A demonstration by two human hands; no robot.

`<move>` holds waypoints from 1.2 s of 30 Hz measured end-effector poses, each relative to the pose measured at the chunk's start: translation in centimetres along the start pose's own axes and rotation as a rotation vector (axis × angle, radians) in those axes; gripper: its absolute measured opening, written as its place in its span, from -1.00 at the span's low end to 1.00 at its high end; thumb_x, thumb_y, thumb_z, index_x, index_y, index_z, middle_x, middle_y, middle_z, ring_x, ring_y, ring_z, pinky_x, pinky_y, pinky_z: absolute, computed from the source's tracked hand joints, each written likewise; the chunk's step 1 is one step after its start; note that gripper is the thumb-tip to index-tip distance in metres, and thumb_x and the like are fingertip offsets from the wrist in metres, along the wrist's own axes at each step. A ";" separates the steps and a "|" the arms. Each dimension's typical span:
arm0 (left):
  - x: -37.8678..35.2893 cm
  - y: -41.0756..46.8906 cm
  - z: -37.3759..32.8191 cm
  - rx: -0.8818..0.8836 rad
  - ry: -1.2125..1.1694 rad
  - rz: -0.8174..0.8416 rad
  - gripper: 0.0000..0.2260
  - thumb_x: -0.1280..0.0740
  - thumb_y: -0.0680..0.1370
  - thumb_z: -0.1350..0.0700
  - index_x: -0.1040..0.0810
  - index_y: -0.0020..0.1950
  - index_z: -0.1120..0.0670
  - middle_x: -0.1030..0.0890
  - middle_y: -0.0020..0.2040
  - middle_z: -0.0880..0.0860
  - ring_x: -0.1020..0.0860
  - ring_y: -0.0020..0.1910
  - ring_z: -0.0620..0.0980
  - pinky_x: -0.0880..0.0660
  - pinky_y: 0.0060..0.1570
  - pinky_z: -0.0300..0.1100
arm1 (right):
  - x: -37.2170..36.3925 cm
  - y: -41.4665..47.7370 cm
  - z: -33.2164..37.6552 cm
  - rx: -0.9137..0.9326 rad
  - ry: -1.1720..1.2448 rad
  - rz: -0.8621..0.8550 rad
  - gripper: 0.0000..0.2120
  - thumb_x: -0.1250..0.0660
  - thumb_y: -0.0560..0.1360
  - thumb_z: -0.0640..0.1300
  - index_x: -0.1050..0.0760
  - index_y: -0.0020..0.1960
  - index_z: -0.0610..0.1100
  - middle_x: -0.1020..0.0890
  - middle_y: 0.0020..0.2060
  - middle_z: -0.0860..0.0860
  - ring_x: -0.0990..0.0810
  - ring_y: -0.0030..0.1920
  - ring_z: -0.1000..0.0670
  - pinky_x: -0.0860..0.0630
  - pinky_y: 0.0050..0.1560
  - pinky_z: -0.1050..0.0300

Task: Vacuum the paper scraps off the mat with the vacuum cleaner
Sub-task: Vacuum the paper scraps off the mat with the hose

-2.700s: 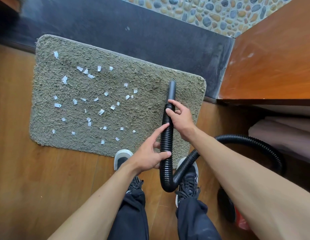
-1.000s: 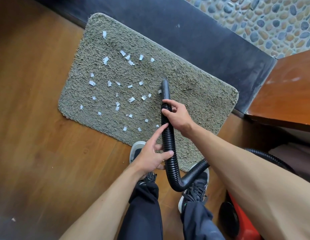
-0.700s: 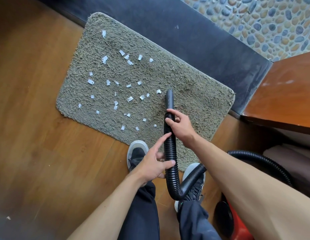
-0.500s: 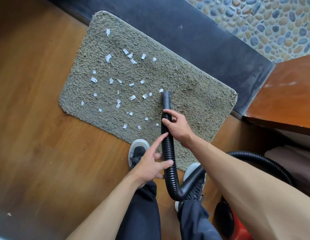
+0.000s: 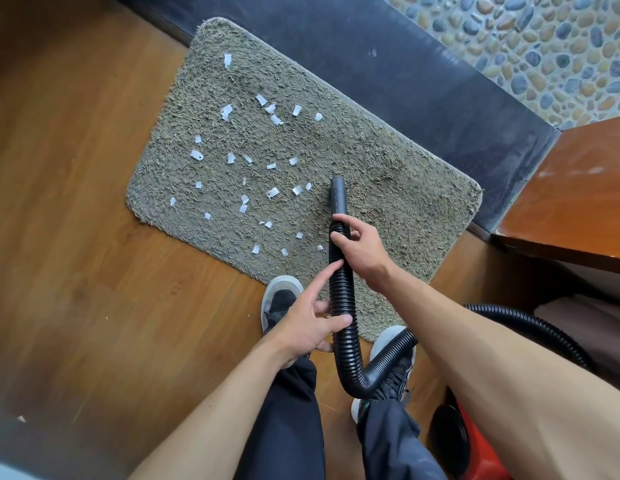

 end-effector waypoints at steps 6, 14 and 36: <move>-1.5 -0.5 0.6 0.014 0.046 0.018 -0.28 -0.38 0.56 0.27 -0.24 0.39 -0.49 -0.65 0.17 0.14 -0.65 0.00 0.01 -0.62 0.01 0.21 | 1.3 -1.3 -1.5 -0.047 0.049 0.002 -0.65 -0.31 0.55 -0.27 -0.52 0.30 -0.04 -0.59 -0.12 -0.11 -0.58 -0.23 0.02 -0.60 -0.13 0.14; -2.5 -2.1 3.9 0.013 -0.014 -0.008 -0.28 -0.40 0.55 0.28 -0.27 0.40 -0.45 -0.65 0.15 0.13 -0.68 0.00 0.06 -0.65 -0.11 0.13 | 0.3 -3.5 -3.6 -0.139 0.026 0.109 -0.65 -0.28 0.57 -0.28 -0.51 0.31 -0.03 -0.59 -0.14 -0.10 -0.60 -0.22 -0.02 -0.55 -0.30 0.15; -3.6 -6.2 9.3 0.018 -0.145 -0.098 -0.28 -0.38 0.55 0.31 -0.25 0.42 -0.41 -0.61 0.18 0.21 -0.67 0.02 0.11 -0.62 -0.01 0.24 | -3.7 -6.9 -7.4 -0.165 -0.134 0.275 -0.64 -0.31 0.56 -0.23 -0.51 0.33 -0.02 -0.62 -0.02 -0.12 -0.63 -0.16 -0.04 -0.57 -0.25 0.11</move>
Point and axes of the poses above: each hand's wrist, its own y-axis towards the middle knuckle, its own x-axis out of the back of the hand, z = x × y, the point moved 7 cm from there along y, towards the middle knuckle
